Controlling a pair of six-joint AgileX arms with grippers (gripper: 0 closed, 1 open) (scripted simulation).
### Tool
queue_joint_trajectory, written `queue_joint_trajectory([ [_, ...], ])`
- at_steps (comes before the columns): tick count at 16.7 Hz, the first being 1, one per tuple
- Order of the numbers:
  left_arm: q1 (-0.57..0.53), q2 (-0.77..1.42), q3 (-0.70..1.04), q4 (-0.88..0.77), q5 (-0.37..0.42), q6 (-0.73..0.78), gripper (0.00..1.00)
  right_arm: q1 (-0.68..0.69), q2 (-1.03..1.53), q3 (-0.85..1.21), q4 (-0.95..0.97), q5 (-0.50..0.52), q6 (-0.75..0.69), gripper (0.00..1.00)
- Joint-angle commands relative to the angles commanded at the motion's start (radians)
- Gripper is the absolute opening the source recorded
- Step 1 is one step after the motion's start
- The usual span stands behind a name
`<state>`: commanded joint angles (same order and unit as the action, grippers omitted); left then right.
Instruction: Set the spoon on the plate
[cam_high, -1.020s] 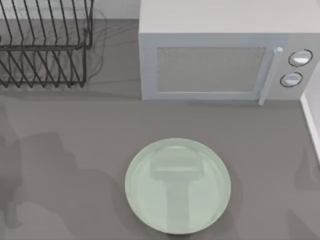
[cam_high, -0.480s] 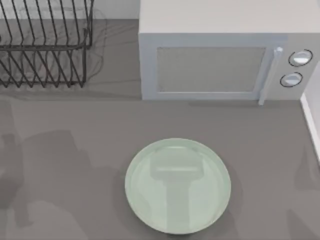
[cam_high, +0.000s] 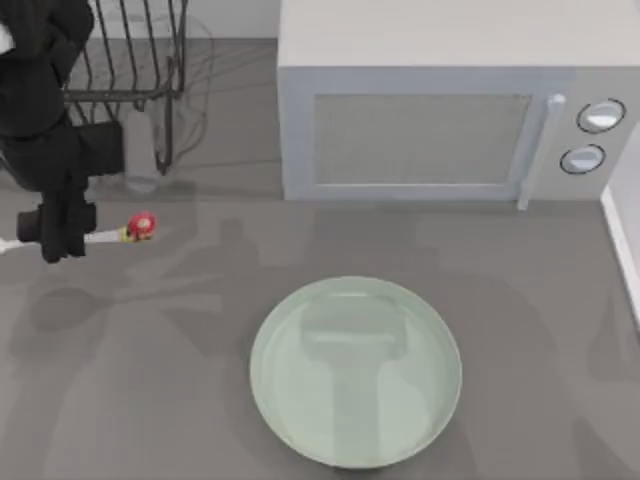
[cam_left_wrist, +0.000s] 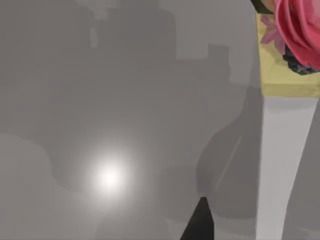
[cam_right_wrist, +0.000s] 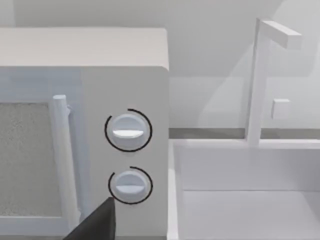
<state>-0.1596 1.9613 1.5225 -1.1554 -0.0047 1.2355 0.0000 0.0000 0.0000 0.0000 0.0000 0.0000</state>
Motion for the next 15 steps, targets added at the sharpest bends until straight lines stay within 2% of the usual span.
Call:
queue_joint_trajectory([
  [5,-0.452,0.080,0.066,0.013,0.003,-0.310,0.00,0.000,0.000,0.000,0.000,0.000,0.000,1.00],
  [8,-0.631,0.108,0.094,0.027,0.000,-0.461,0.00,0.000,0.000,0.000,0.000,0.000,0.000,1.00],
  [11,-0.715,0.118,0.108,0.038,-0.005,-0.543,0.00,0.000,0.000,0.000,0.000,0.000,0.000,1.00],
  [15,-0.721,0.118,0.109,0.039,-0.006,-0.549,0.00,0.000,0.000,0.000,0.000,0.000,0.000,1.00],
])
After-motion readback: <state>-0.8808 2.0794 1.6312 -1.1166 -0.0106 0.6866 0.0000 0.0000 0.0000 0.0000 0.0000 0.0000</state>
